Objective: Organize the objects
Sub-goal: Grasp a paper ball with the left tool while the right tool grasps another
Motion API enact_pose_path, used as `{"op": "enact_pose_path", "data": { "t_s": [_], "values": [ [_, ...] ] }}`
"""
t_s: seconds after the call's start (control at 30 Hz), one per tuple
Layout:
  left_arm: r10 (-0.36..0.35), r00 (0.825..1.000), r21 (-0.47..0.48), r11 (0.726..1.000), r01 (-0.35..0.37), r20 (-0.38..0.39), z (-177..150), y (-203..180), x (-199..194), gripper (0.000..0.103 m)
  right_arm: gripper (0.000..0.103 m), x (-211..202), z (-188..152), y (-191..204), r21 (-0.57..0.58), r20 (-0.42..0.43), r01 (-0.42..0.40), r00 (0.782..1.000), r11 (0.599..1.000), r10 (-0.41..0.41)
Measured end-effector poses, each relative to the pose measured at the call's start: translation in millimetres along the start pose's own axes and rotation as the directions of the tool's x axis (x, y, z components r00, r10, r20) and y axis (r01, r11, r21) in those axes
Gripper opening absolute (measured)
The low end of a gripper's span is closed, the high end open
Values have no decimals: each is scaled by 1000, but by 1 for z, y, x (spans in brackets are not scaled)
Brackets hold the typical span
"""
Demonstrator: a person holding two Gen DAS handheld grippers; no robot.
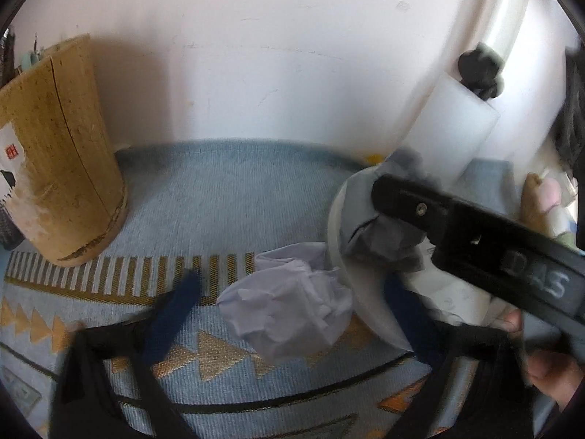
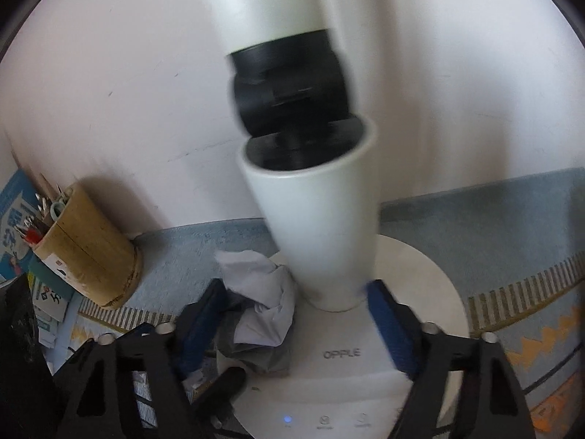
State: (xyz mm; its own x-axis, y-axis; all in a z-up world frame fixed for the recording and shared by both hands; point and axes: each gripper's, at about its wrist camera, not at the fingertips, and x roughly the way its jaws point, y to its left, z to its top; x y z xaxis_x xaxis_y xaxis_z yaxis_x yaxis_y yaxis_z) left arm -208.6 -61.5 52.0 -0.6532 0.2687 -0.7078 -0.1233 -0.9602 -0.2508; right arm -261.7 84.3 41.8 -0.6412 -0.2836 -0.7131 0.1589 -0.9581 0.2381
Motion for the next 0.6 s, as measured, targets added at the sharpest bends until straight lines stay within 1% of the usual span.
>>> {"op": "enact_pose_path", "data": {
  "t_s": [0.03, 0.07, 0.1, 0.13, 0.17, 0.2, 0.23, 0.27, 0.3, 0.4, 0.47, 0.5, 0.53, 0.6],
  "values": [
    [-18, 1000, -3, 1000, 18, 10, -2, -1, -3, 41, 56, -2, 0, -6, 15, 2, -17, 1000, 1000, 17],
    [30, 999, 15, 999, -31, 17, -4, -5, -6, 41, 47, -5, 0, -13, 34, 6, -41, 999, 999, 41],
    [42, 999, 24, 999, -42, 28, -6, -7, -9, 41, 43, -9, 0, -22, 58, 11, -78, 997, 995, 77],
    [43, 998, 32, 999, -44, 44, -7, -9, -12, 41, 34, -14, 0, -29, 77, 18, -124, 992, 989, 123],
    [48, 997, 40, 998, -50, 54, -9, -12, -16, 41, 19, -19, 0, -32, 80, 22, -149, 989, 986, 147],
    [52, 997, 45, 997, -55, 59, -11, -13, -18, 41, 15, -26, 1, -34, 71, 31, -160, 987, 985, 158],
    [52, 997, 43, 998, -54, 63, -13, -14, -21, 41, 15, -33, 3, -35, 53, 39, -161, 986, 985, 159],
    [51, 997, 34, 998, -53, 64, -15, -14, -25, 41, 9, -38, 4, -36, 48, 42, -170, 985, 984, 168],
    [54, 997, 27, 998, -55, 62, -16, -14, -27, 41, 5, -44, 6, -38, 51, 46, -194, 980, 980, 192],
    [58, 996, 6, 998, -58, 63, -22, -13, -37, 41, 5, -56, 6, -41, 64, 52, -208, 977, 976, 205],
    [63, 996, -4, 998, -63, 66, -25, -13, -42, 41, 5, -67, -1, -41, 60, 52, -207, 978, 977, 204],
    [66, 996, -5, 998, -66, 67, -19, -5, -42, 41, 5, -64, -5, -40, 66, 47, -221, 975, 973, 218],
    [73, 995, -6, 997, -73, 64, -21, -4, -43, 41, 8, -64, -8, -41, 77, 46, -238, 971, 968, 235],
    [85, 994, -12, 996, -84, 62, -21, -1, -43, 41, 39, -56, -14, -32, 89, 42, -240, 971, 967, 237]
  ]
}}
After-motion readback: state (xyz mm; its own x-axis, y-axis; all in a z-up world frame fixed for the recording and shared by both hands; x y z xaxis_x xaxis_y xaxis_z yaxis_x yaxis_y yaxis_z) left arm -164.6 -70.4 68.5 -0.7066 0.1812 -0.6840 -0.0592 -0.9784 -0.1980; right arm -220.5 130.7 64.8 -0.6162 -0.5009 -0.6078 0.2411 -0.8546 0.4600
